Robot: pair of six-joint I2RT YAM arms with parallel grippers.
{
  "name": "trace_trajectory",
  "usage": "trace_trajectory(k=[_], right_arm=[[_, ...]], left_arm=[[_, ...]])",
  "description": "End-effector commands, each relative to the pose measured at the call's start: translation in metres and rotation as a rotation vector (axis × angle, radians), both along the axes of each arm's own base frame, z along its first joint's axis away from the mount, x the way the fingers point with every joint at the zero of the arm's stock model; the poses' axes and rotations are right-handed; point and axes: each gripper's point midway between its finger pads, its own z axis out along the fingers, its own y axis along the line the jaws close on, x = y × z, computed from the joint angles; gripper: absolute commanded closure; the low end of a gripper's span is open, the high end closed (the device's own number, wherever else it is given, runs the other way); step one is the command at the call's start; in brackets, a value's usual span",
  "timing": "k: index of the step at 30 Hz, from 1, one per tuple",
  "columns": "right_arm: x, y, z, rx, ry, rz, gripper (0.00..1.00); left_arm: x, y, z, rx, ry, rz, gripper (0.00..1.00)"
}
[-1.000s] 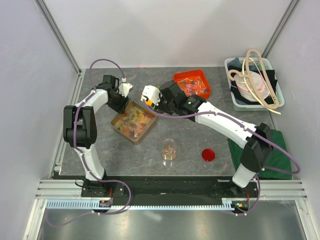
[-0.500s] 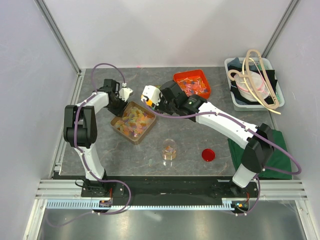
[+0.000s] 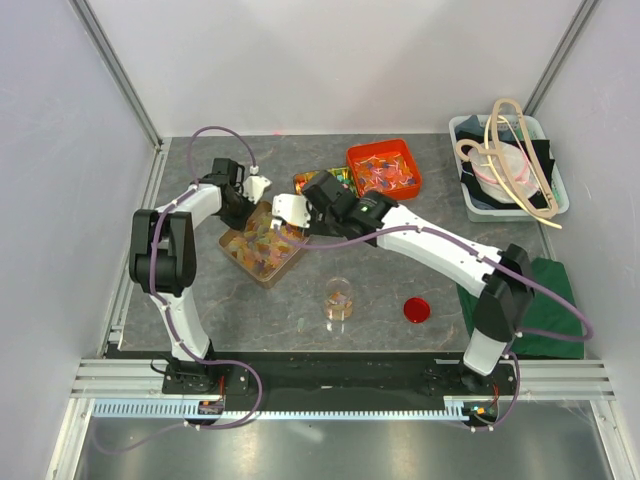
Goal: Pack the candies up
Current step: Pick up the storage box at the center of the board.
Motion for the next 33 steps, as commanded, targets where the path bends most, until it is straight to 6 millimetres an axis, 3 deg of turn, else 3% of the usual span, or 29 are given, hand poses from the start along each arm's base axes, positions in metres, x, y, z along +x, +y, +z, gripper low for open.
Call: trace_trajectory(k=[1,9,17,24,33], right_arm=[[0.012,0.001,0.016,-0.214,-0.161,0.036,1.0],[0.02,0.016,0.006,-0.515,-0.308,0.13,1.0],[0.036,0.022,-0.001,-0.79,-0.431,0.171,1.0],[0.048,0.04,-0.012,-0.931,-0.465,0.221,1.0],[0.044,0.035,-0.037,-1.079,-0.412,0.319,1.0]], left_arm=[[0.028,-0.004,0.02,0.039,-0.099,-0.021,0.98],[0.057,-0.013,0.076,0.019,-0.325,0.009,0.98],[0.055,-0.019,0.109,0.012,-0.462,0.002,0.98],[0.044,-0.031,0.105,-0.003,-0.448,-0.054,0.98],[0.035,-0.044,0.105,-0.047,-0.442,-0.099,0.98]])
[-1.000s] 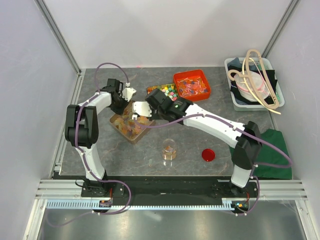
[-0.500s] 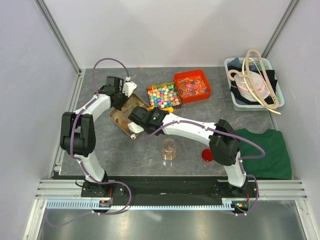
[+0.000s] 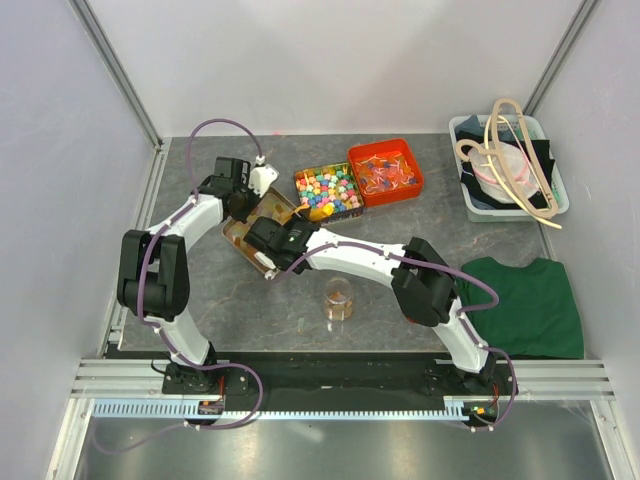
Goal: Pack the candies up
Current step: Pick up the storage box at the center of the board, then scoop the fake candies from the storage box.
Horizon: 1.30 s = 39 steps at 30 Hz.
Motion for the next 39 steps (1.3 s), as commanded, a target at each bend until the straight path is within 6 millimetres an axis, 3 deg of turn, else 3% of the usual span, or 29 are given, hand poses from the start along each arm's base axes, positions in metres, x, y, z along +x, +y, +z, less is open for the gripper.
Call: trace_trajectory(k=[1,6,11,21,25,30,36,39], right_arm=[[-0.003,-0.009,0.001,-0.12,0.006,0.008,1.0],[-0.02,-0.015,-0.008,-0.164,0.099,0.034,1.0],[-0.006,-0.003,0.018,-0.139,-0.04,0.017,1.0],[0.007,-0.006,0.026,-0.154,-0.123,-0.011,1.0],[-0.009,-0.007,0.009,-0.15,-0.032,0.022,1.0],[-0.043,0.017,-0.01,-0.042,0.141,0.051,1.0],[-0.068,0.046,-0.006,0.073,0.204,0.112,1.0],[-0.063,0.045,-0.003,0.068,0.181,0.1,1.0]], left_arm=[[0.016,-0.024,0.046,-0.084,-0.15,-0.075,0.98],[0.015,-0.027,0.048,-0.088,-0.154,-0.085,0.98],[0.015,-0.03,0.049,-0.093,-0.155,-0.087,0.98],[0.01,-0.033,0.045,-0.112,-0.141,-0.096,0.98],[0.009,-0.035,0.043,-0.12,-0.134,-0.097,0.98],[0.008,-0.036,0.042,-0.128,-0.129,-0.099,0.98],[0.005,-0.036,0.04,-0.133,-0.12,-0.094,0.98],[0.004,-0.037,0.037,-0.136,-0.113,-0.093,0.98]])
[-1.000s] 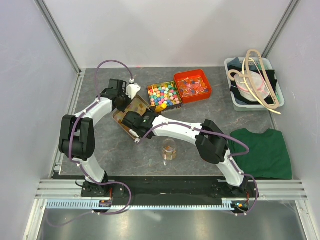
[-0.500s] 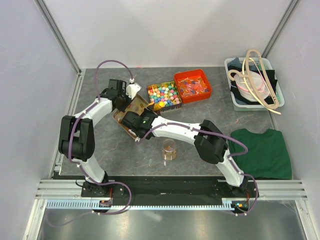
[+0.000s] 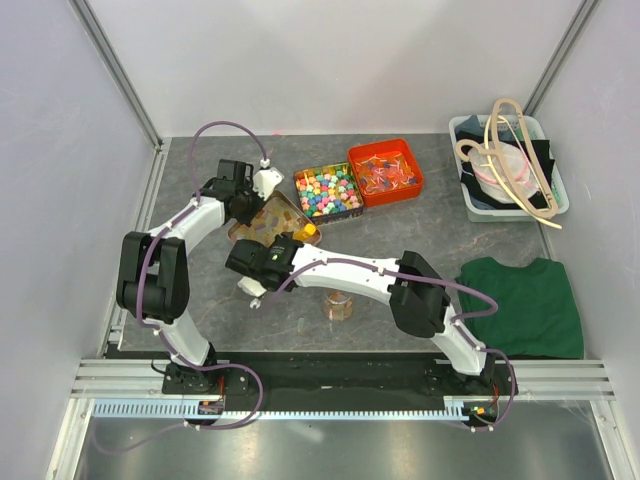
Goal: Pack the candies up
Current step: Scoop the fake candies from the storage box.
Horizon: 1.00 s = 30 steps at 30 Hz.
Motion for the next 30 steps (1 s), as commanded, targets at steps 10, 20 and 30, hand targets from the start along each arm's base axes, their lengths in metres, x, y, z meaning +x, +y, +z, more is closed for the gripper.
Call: trace_trajectory(k=[10,20,30], right_arm=[[0.036,-0.025,0.044,0.024,-0.119,-0.096,1.0],[0.055,-0.053,0.039,-0.091,-0.172,-0.136,1.0],[0.046,-0.071,0.047,-0.199,-0.207,-0.122,1.0]], left_arm=[[0.01,-0.017,0.039,-0.09,-0.122,-0.026,0.98],[0.008,-0.017,0.037,-0.093,-0.114,-0.023,0.98],[0.007,-0.016,0.033,-0.085,-0.107,-0.023,0.98]])
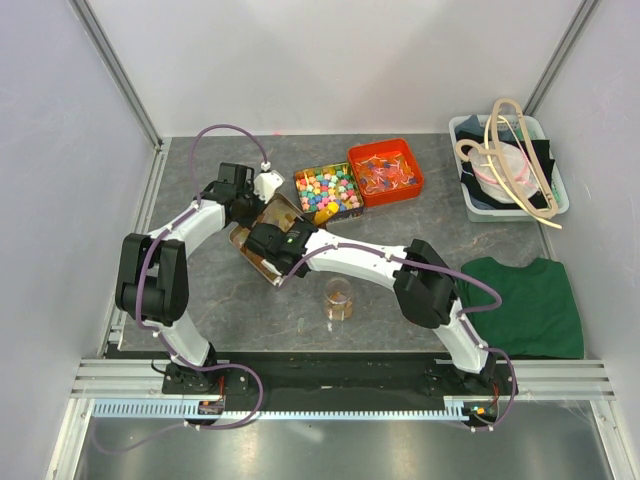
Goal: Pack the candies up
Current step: Scoop the fake candies from the storage box.
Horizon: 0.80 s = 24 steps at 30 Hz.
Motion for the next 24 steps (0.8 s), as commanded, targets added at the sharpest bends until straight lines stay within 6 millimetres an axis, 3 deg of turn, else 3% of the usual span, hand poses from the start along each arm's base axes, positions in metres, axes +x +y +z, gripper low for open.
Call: trace_trajectory(k=[1,14,24], right_arm=[[0.0,-0.019,0.034,-0.066,-0.074,-0.018,1.0],[-0.035,0.009,-0.023,-0.142,0.079,0.071,1.0],[-0.054,0.015,-0.066,-0.08,0.257,0.03,1.0]], left_arm=[[0.014,-0.014,0.037,-0.074,-0.114,-0.022,0.98],[0.013,-0.018,0.042,-0.104,-0.114,-0.018,0.98],[0.011,-0.019,0.042,-0.11,-0.114,-0.022,0.98]])
